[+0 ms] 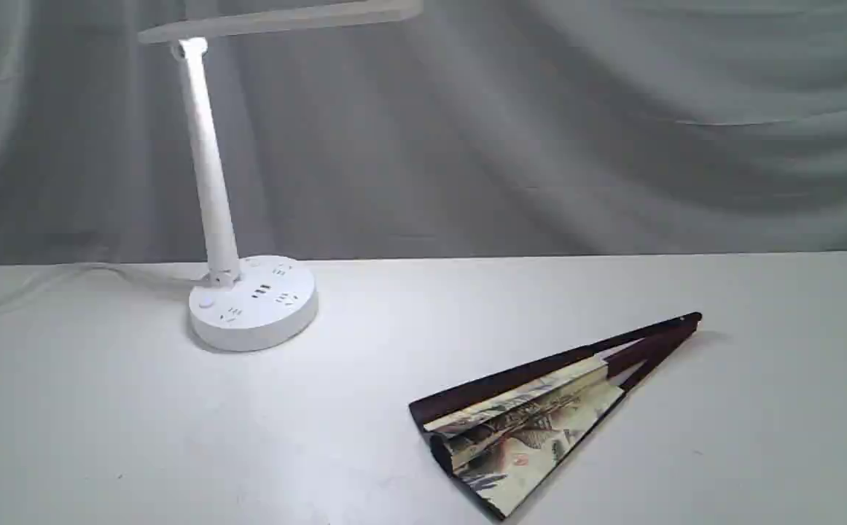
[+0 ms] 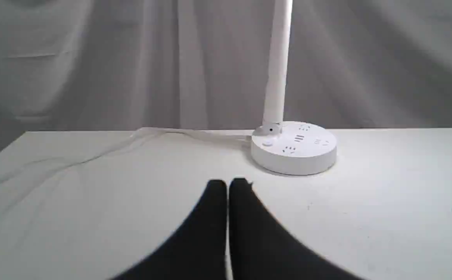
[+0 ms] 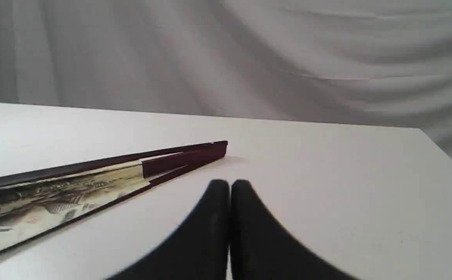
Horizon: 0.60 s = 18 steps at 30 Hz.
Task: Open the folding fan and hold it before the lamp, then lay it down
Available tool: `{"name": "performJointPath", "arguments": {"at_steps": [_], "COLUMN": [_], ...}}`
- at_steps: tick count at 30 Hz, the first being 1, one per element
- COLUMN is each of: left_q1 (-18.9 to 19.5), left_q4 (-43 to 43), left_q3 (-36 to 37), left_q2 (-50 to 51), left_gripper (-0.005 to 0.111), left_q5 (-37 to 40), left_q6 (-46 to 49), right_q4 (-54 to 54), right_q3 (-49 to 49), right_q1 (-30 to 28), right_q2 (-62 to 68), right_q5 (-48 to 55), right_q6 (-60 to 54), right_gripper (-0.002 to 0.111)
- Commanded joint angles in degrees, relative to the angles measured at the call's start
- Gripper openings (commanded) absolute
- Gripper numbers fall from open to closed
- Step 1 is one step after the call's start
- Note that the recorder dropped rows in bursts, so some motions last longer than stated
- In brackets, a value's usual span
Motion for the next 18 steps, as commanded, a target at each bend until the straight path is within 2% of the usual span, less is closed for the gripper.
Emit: {"name": "performJointPath", "arguments": {"at_steps": [1,10,18], "left_q1": [-0.08,-0.08,-0.08], "left_q4": [0.00,-0.50,-0.50], "left_q3": [0.23,0.23,0.23], "left_q2": [-0.20,-0.20,-0.20], "left_gripper": [0.000,0.000,0.000], "left_q5": [-1.50,-2.08,-9.67], "left_q6": [-0.07,-1.04,-11.30], "right_q4": [0.30,0.30,1.83], "right_q3": [0.22,0.22,-1.16], "right_q1": [0.15,0.15,0.15], "right_q2": [-0.22,-0.22,-0.22], "right_q5": [-2.79,-5.67,-9.34], "right_q6": [-0.17,-0.17,0.08], "right_gripper": [0.000,0.000,0.000]}}
